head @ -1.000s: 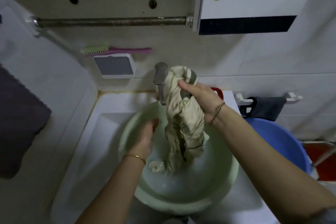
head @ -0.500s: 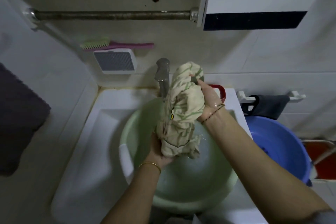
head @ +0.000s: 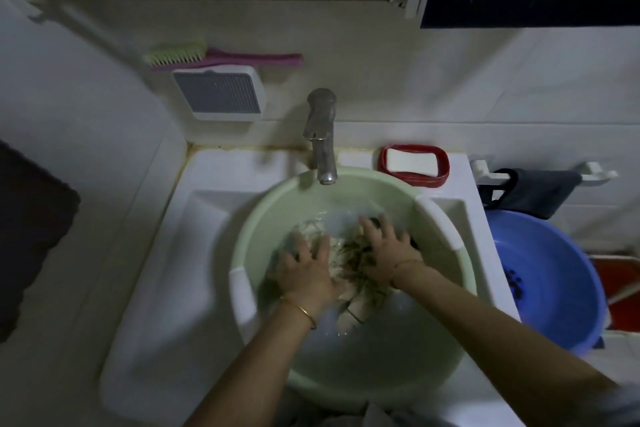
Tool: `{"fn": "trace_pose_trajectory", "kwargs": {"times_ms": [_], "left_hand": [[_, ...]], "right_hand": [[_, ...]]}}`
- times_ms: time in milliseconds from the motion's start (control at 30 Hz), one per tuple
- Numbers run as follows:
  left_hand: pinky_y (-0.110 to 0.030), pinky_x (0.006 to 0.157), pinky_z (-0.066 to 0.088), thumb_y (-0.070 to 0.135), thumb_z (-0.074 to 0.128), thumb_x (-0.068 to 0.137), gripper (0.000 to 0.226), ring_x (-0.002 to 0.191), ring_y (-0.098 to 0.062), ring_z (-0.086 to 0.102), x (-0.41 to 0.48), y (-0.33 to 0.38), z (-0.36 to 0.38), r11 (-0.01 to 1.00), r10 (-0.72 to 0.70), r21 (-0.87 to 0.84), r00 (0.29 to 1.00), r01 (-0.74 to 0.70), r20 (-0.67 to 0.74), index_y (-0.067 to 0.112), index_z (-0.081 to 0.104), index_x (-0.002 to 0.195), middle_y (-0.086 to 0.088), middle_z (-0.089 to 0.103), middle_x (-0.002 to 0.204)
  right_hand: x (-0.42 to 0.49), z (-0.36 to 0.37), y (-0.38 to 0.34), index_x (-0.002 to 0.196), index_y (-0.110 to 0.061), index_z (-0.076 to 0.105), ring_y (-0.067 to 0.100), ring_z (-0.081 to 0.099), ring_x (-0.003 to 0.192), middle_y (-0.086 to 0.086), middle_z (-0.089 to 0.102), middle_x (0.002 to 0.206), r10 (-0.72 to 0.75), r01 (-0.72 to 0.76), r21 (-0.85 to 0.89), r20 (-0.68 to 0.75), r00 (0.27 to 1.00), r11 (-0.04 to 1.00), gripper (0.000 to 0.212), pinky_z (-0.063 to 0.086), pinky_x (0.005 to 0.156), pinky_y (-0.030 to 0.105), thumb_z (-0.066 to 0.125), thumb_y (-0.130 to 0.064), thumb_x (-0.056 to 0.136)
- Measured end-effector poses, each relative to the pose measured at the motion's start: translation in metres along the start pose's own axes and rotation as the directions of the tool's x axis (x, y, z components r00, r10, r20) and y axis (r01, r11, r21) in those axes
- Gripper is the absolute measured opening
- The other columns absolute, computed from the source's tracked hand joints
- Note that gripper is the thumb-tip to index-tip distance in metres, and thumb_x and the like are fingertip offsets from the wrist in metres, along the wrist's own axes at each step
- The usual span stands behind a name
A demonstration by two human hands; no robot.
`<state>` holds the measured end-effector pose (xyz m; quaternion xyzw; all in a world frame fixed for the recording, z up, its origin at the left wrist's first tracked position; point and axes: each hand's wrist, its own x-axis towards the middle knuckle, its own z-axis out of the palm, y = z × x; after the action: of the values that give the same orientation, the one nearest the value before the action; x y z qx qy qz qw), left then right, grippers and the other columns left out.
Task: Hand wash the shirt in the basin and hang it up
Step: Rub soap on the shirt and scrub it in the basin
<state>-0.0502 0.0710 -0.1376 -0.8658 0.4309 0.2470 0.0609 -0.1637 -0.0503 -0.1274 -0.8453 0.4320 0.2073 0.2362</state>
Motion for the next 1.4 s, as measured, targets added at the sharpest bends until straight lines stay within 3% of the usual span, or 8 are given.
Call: {"fn": "trace_pose_trajectory", "kwargs": {"times_ms": [233,367,533,700,967,1067,1200,1400], "left_hand": [[-0.047,0.107,0.029,0.037,0.039,0.093,0.067,0.13,-0.044,0.026,0.015,-0.014,0.034,0.981,-0.006,0.194,0.998,-0.006,0.061,0.033,0.003,0.15,-0.023,0.01,0.152],[-0.033,0.105,0.031,0.038,0.06,0.081,0.078,0.127,-0.037,0.036,0.028,-0.023,0.031,0.961,0.005,-0.275,0.999,0.01,0.054,0.038,0.017,0.146,-0.014,0.029,0.143],[-0.04,0.083,0.052,0.013,0.053,0.063,0.054,0.092,-0.033,0.064,0.022,-0.013,-0.012,-0.238,0.166,-0.889,0.918,0.392,0.361,0.002,0.061,0.115,-0.019,0.066,0.107],[-0.036,0.084,0.048,0.058,0.035,0.089,0.056,0.101,-0.03,0.06,0.023,0.007,-0.018,-0.598,0.045,-0.72,0.912,0.352,0.408,0.013,0.066,0.104,-0.013,0.068,0.105],[-0.019,0.059,0.043,0.022,0.036,0.099,0.029,0.069,-0.012,0.051,0.009,0.035,-0.015,-0.309,-0.153,-0.906,0.926,0.288,0.346,0.022,0.048,0.072,0.005,0.06,0.059],[-0.027,0.07,0.044,0.036,0.044,0.093,0.036,0.078,-0.023,0.06,0.009,0.037,-0.022,0.255,-0.306,-0.95,0.947,0.181,0.098,0.012,0.064,0.077,-0.006,0.069,0.081],[-0.03,0.074,0.038,0.046,0.037,0.096,0.043,0.104,-0.029,0.055,0.001,0.014,-0.023,0.912,-0.119,-0.41,0.937,-0.029,-0.329,0.014,0.052,0.121,-0.011,0.057,0.116],[-0.051,0.103,0.032,0.061,0.024,0.094,0.071,0.133,-0.04,0.022,0.011,0.0,0.03,0.989,-0.107,0.103,0.994,0.103,0.031,0.036,-0.015,0.147,-0.015,0.005,0.155]], "right_hand": [[0.015,0.055,-0.001,0.149,-0.031,-0.001,0.045,0.016,0.132,0.005,-0.017,0.156,-0.161,0.159,-0.397,0.03,0.987,0.904,0.08,0.044,0.092,0.054,0.046,-0.058,0.089],[0.021,0.046,-0.002,0.141,-0.031,0.019,0.04,0.033,0.129,0.011,0.009,0.152,0.135,-0.12,0.096,-0.17,0.976,0.988,0.063,0.044,0.097,0.049,0.056,-0.037,0.09],[0.019,0.039,-0.024,0.11,-0.028,0.062,0.025,0.062,0.096,0.007,0.061,0.117,0.232,-0.063,0.633,-0.188,0.954,0.771,0.031,0.052,0.088,0.035,0.061,-0.026,0.079],[-0.041,0.0,-0.057,0.09,-0.027,0.064,0.015,0.056,0.081,-0.007,0.052,0.091,-0.044,0.215,0.456,-0.356,0.933,0.864,0.043,0.043,0.067,0.028,0.066,-0.063,0.066],[-0.029,-0.007,-0.07,0.077,-0.023,0.059,0.025,0.061,0.087,0.0,0.064,0.094,0.1,0.111,0.461,-0.408,0.908,0.88,0.03,0.038,0.064,0.027,0.046,-0.049,0.083],[-0.007,0.003,-0.04,0.087,-0.018,0.063,0.027,0.059,0.094,0.003,0.059,0.102,0.118,0.038,0.336,-0.432,0.894,0.941,0.03,0.04,0.066,0.028,0.046,-0.043,0.087],[0.006,0.022,-0.015,0.12,-0.024,0.051,0.027,0.043,0.111,0.005,0.042,0.128,0.093,-0.078,0.053,-0.426,0.9,0.996,0.033,0.046,0.082,0.037,0.043,-0.043,0.093],[0.014,0.062,-0.016,0.148,-0.031,-0.015,0.048,0.001,0.14,0.008,-0.024,0.155,-0.1,0.075,-0.309,-0.064,0.993,0.948,0.074,0.024,0.105,0.063,0.034,-0.05,0.095]]}}
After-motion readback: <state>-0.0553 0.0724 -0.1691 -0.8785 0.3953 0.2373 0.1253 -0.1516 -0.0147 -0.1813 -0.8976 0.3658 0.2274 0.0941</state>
